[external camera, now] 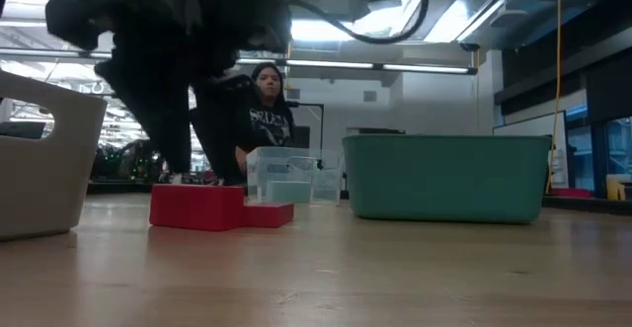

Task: Sort & place blocks by color
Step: Put the red block into the gray bin

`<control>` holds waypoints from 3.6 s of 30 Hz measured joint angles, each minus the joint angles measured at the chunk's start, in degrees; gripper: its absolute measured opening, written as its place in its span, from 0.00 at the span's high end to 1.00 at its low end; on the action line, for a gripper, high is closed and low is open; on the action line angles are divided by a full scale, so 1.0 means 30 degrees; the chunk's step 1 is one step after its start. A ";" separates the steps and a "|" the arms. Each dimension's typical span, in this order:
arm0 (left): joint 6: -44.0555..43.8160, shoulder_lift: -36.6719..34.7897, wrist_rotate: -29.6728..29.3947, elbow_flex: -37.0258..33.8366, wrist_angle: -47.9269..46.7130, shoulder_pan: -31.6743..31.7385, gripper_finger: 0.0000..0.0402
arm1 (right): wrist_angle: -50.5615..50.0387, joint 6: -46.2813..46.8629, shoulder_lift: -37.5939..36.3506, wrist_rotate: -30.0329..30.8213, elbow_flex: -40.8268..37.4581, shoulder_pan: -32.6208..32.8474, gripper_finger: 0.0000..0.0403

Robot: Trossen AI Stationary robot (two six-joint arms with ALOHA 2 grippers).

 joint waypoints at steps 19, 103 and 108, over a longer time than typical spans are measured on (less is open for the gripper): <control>0.0949 0.1557 -0.1567 -0.0007 -0.0342 0.0051 0.50 | -0.0013 -0.0029 0.0007 -0.0007 0.0006 -0.0006 0.40; -1.6094 -0.7288 0.0364 -0.7093 -0.4888 -0.8938 0.70 | -0.0709 0.0055 0.0007 -0.0007 0.0000 0.0000 0.40; -1.6099 -0.7062 0.0372 -0.7726 -0.3856 -0.8939 0.70 | -0.0717 0.0054 0.0007 -0.0007 0.0000 0.0000 0.40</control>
